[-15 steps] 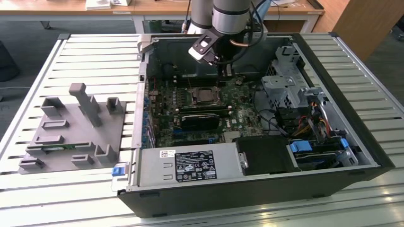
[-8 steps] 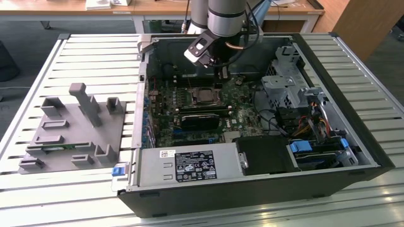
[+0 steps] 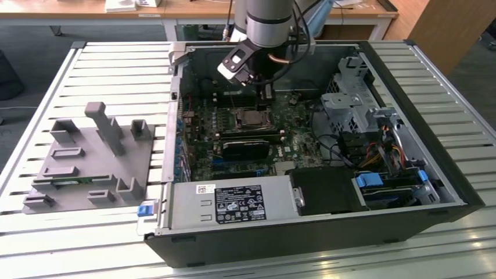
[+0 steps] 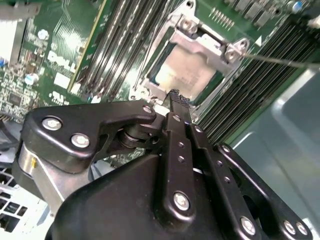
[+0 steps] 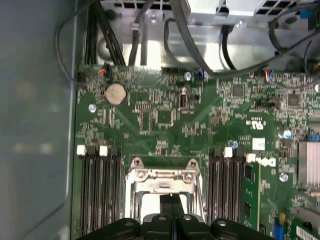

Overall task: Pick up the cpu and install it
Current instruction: 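Close the cpu cover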

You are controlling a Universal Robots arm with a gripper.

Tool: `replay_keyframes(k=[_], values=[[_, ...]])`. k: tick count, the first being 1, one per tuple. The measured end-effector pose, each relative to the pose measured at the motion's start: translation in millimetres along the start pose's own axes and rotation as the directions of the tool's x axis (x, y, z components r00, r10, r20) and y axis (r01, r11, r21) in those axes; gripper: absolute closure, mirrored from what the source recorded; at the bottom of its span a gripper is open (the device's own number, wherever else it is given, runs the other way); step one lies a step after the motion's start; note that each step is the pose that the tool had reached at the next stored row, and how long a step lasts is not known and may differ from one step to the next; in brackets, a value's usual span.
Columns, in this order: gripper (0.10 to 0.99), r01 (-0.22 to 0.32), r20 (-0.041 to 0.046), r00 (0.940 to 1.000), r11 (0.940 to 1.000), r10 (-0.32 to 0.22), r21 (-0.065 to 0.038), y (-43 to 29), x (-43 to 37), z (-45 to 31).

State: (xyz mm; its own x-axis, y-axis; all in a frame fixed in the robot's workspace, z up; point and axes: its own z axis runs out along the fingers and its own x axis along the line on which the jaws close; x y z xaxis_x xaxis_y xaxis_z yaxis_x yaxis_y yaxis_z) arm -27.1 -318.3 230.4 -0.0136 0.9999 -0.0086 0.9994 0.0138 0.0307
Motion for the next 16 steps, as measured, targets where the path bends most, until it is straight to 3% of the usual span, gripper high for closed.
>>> replay_keyframes(k=[6,16], values=[[0.98,0.0,-0.0001,1.0,1.0,0.0,0.0,-10.7,0.2,1.6],[0.98,0.0,0.0,1.0,1.0,0.0,0.0,-19.3,0.3,5.6]])
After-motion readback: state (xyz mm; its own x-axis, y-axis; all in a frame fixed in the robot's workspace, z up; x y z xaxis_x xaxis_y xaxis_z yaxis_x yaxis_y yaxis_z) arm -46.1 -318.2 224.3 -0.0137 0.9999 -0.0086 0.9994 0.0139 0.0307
